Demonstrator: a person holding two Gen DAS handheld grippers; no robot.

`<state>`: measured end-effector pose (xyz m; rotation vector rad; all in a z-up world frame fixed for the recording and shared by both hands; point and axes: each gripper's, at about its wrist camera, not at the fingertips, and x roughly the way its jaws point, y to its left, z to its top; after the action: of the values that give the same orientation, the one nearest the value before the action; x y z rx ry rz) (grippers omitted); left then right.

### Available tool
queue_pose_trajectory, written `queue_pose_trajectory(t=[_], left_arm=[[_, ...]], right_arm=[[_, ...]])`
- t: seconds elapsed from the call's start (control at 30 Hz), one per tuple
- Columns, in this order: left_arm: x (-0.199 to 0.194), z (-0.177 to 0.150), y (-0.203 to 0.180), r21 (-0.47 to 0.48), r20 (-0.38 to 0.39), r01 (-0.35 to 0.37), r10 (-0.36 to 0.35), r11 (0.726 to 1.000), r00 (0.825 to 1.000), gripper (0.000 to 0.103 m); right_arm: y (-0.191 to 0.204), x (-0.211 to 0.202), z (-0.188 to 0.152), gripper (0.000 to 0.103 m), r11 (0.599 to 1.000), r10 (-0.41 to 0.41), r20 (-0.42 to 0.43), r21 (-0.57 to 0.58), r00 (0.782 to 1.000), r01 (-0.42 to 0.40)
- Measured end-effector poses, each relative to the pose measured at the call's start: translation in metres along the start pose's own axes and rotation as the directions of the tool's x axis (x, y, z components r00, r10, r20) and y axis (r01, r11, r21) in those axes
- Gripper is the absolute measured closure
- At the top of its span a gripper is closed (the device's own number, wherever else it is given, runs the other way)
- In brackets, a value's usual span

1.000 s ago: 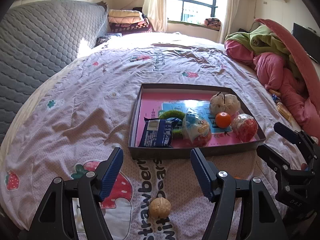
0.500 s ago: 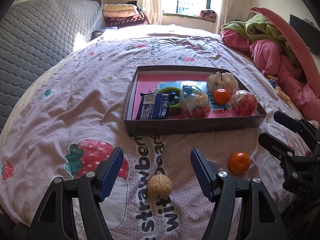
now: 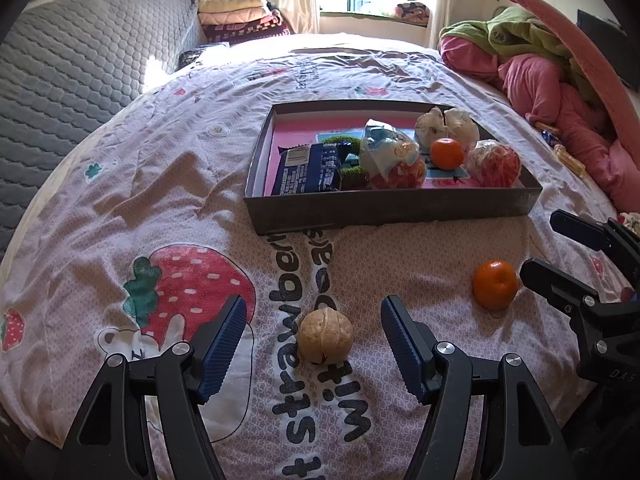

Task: Organize objects
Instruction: 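Close left tool on walnut while right tool closes on orange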

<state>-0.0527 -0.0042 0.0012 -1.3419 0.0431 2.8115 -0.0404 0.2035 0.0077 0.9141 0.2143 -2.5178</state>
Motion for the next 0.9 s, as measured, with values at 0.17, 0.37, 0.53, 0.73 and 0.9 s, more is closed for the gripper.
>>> queue_pose_trajectory(t=[0.17, 0.37, 0.53, 0.73, 0.9], left_arm=[[0.006, -0.005, 0.0, -0.008, -0.026, 0.006, -0.006, 1.0, 1.0, 0.032], [0.016, -0.01, 0.003, -0.027, -0.045, 0.006, -0.007, 1.0, 0.999, 0.032], [0.025, -0.013, 0.008, -0.05, -0.065, 0.008, -0.011, 0.999, 0.998, 0.037], [0.026, -0.015, 0.006, -0.044, -0.057, 0.013, -0.015, 0.999, 0.998, 0.047], [0.027, -0.015, 0.001, -0.024, -0.052, 0.016, -0.017, 1.0, 0.999, 0.056]], right_arm=[[0.001, 0.005, -0.002, 0.028, 1.0, 0.002, -0.023, -0.006, 1.0, -0.003], [0.003, 0.014, -0.005, 0.028, 1.0, 0.003, -0.052, -0.008, 0.999, -0.004], [0.005, 0.02, -0.007, 0.028, 1.0, 0.004, -0.071, -0.016, 0.997, -0.005], [0.008, 0.029, -0.01, 0.032, 0.999, 0.001, -0.093, -0.036, 0.996, -0.004], [0.015, 0.039, -0.014, 0.042, 0.997, -0.016, -0.127, -0.078, 0.992, 0.006]])
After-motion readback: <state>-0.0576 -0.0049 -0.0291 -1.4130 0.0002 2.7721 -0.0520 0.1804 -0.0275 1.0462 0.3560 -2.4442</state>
